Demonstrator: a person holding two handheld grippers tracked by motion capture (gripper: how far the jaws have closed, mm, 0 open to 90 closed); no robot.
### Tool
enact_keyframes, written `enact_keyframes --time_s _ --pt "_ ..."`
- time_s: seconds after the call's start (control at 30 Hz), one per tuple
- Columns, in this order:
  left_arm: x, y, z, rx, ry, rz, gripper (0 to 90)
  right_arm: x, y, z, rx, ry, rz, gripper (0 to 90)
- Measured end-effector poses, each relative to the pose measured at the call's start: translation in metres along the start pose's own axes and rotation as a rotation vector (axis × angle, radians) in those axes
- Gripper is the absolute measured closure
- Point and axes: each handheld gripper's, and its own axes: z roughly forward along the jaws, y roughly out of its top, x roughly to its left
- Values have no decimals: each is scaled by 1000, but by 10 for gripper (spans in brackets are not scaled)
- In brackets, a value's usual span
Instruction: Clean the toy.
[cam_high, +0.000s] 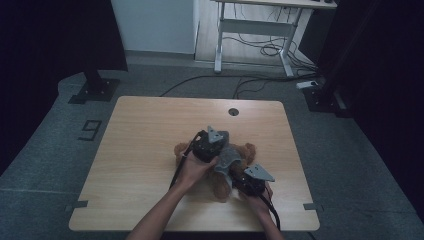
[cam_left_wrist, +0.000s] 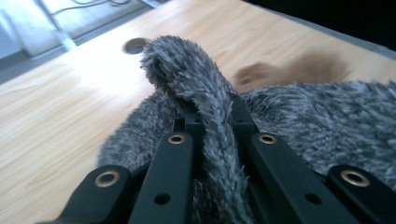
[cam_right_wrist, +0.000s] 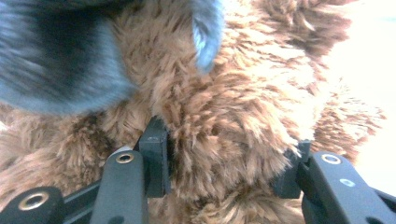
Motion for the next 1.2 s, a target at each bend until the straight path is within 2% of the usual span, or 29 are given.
enact_keyframes --time_s 0.13,0.17,0.2,0.3,0.33,0.4,0.57,0.7,0.83,0.9,0.97,1.07,1.1,1.17,1.2 --pt "23 -14 -17 -15 26 -43 827 -1 0 0 0 2 4 504" --pt "32 -22 -24 -21 41 -57 827 -1 0 0 0 1 3 504" --pt "32 -22 -24 -21 41 -57 827 -1 0 0 0 1 3 504" --pt "48 -43 -37 -28 61 -81 828 -1 0 0 -2 0 -2 502" --pt "48 -43 -37 -28 61 -81 828 -1 0 0 -2 0 -2 502" --pt "54 -54 -44 -35 83 -86 829 0 0 0 -2 0 -3 502" --pt "68 -80 -55 -26 106 -123 830 0 0 0 -1 -2 -5 502" --pt "74 -100 -55 4 118 -139 831 0 0 0 0 -3 -4 502" --pt "72 -115 -51 44 138 -126 831 0 0 1 0 -7 -4 502" --pt "75 -122 -45 80 126 -148 830 0 0 1 -2 -8 -3 502" --pt "79 -127 -40 102 101 -182 830 0 0 1 -2 -7 -1 502" --pt "82 -129 -33 144 85 -189 825 -1 1 2 0 -9 2 502" --pt "84 -128 -33 141 93 -190 824 -1 1 3 -2 -11 1 502" --pt "87 -121 -40 100 121 -188 827 -3 2 4 0 -11 7 502" --pt "88 -116 -43 88 119 -190 828 -4 3 5 0 -9 11 502"
